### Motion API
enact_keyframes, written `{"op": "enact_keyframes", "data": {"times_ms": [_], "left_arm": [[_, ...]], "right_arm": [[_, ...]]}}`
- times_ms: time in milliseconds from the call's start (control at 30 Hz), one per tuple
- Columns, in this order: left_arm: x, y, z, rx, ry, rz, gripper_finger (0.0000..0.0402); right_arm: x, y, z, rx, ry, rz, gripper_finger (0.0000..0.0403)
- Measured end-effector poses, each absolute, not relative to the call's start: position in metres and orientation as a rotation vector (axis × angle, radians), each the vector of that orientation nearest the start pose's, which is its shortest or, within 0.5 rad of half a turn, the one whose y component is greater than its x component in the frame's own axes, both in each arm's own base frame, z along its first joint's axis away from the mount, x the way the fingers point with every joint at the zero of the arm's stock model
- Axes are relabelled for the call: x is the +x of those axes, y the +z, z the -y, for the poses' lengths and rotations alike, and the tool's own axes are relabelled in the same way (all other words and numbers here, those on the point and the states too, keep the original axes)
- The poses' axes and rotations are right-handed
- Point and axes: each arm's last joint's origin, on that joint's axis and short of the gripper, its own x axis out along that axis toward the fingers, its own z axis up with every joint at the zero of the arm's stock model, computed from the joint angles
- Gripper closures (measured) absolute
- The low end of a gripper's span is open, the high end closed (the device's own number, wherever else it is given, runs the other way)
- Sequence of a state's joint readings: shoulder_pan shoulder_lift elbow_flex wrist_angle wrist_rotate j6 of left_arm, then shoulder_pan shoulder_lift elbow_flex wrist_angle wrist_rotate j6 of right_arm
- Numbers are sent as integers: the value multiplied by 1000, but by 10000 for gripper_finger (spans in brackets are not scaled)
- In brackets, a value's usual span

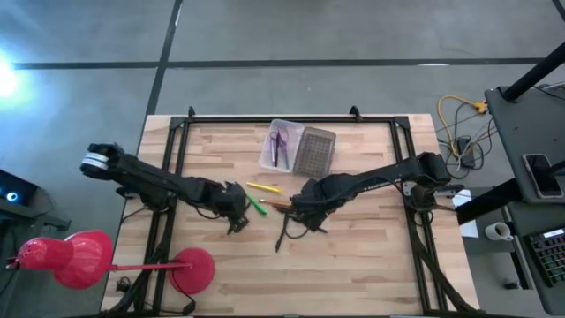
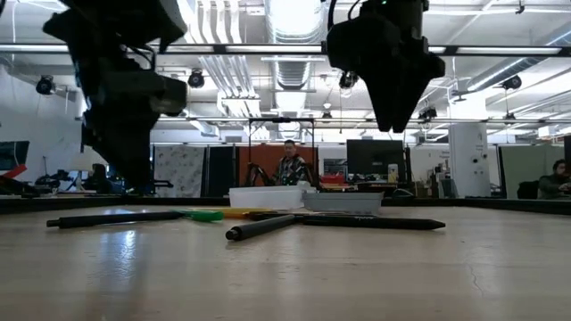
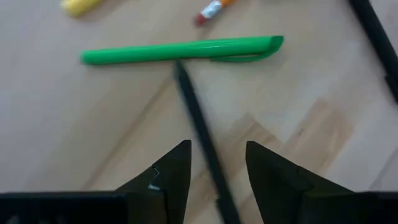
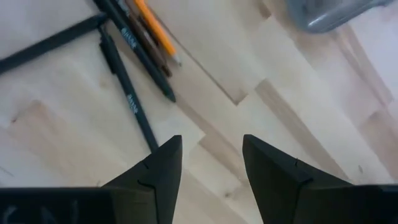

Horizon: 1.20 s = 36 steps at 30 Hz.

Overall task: Pick & place school supplies into a supply box
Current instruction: Put the black pen into the transparent supply box

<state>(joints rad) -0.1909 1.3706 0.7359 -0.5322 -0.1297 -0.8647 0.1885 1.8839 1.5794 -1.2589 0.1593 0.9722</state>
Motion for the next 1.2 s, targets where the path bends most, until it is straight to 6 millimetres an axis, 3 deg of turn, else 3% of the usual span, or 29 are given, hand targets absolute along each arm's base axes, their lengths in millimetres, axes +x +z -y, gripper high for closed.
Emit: {"op": "enact_keyframes", "data": {"times_ms": [367,533,667,767,1000,1200], "left_arm": [[271,151,45,-667,552,-1168,265],[278,142,44,-667,613,-1224,265],[281,153,45,-706,642,-1237,265],[290,173,46,-713,637,-1200,265],[283,197,39,-580,794,-1263,265],[267,174,34,-627,876,-1331,265]], "right_arm": [[330,227,-70,370,-753,-1511,243],[317,226,-78,275,-739,-1527,243],[301,229,-81,227,-746,-1496,243],[288,231,-77,232,-746,-1456,243],[247,232,-64,334,-743,-1308,243],[224,228,-57,433,-775,-1236,243]]}}
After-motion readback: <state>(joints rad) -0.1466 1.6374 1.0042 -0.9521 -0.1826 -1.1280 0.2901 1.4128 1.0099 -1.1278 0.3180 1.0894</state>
